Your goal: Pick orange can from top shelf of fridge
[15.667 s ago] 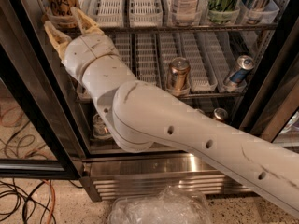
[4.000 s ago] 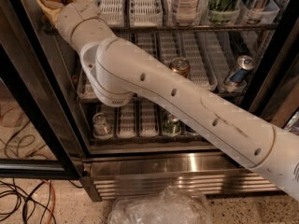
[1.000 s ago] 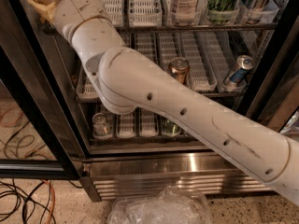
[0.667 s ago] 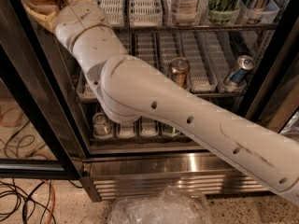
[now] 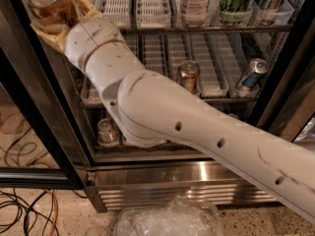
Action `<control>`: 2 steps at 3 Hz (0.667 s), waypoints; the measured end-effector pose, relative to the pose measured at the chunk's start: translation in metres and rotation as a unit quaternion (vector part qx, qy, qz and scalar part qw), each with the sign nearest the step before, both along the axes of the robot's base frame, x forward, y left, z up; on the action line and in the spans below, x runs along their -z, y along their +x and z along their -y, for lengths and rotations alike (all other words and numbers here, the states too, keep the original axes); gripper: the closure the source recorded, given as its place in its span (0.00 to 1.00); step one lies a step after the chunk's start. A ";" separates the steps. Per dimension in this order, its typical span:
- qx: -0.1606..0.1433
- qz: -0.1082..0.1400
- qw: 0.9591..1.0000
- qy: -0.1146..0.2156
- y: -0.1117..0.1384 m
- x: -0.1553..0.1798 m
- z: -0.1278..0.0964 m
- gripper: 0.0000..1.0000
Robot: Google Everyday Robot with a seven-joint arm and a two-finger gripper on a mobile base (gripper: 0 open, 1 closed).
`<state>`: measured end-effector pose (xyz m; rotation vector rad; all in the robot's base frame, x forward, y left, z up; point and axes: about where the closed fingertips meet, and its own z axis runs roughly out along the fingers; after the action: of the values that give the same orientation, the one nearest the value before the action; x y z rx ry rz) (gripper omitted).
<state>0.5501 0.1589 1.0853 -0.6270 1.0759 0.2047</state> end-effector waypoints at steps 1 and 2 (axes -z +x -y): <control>-0.014 -0.014 1.000 -0.020 -0.016 0.009 0.006 1.00; -0.027 -0.035 0.998 -0.037 -0.033 0.018 0.012 1.00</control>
Offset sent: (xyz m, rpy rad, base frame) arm -0.0533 -0.0227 -0.0306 -0.1114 0.1289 0.0812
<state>0.5168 0.1474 1.0678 -0.7195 1.1393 0.2362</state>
